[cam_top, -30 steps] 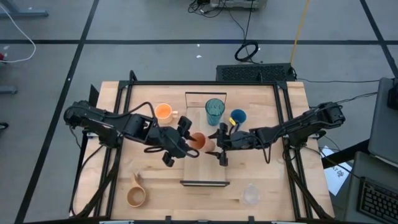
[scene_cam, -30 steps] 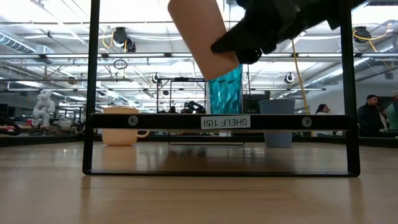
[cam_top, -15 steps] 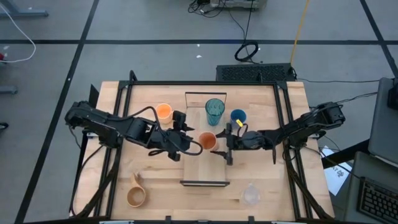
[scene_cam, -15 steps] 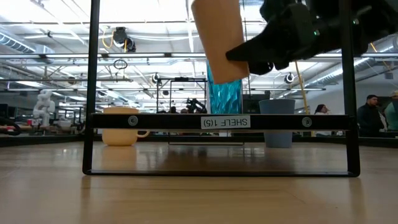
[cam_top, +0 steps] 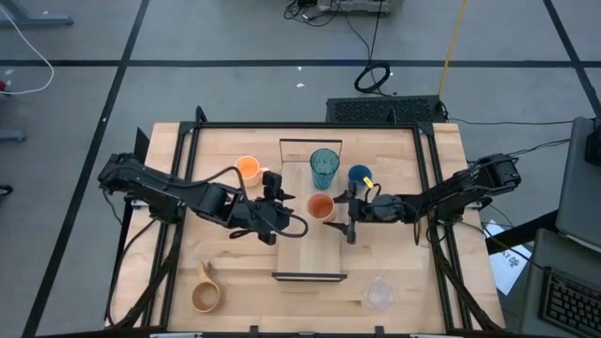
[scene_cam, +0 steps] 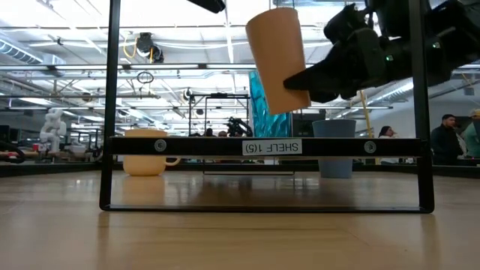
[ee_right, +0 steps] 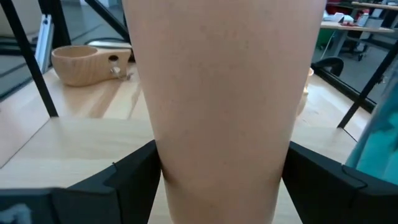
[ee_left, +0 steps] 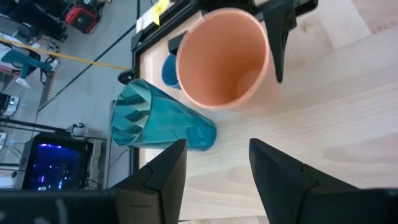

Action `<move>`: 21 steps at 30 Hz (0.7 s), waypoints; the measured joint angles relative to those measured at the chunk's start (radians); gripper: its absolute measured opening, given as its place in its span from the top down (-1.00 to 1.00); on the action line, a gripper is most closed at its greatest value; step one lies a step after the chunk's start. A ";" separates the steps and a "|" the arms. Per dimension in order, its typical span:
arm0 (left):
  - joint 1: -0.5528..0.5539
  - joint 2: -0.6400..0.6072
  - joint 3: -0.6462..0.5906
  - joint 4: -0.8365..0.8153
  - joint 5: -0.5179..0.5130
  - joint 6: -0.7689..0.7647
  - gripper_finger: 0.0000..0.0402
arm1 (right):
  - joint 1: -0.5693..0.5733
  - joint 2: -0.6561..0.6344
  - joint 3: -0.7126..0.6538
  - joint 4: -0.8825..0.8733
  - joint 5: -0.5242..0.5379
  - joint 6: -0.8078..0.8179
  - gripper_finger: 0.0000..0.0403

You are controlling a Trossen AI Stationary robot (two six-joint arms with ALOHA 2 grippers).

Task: Stack small to large cups/mugs on shelf
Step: Put the orange cup on the shelf

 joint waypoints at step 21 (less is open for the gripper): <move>0.031 0.000 -0.028 0.094 -0.008 0.013 0.12 | 0.000 0.123 -0.036 0.181 0.021 0.025 -0.43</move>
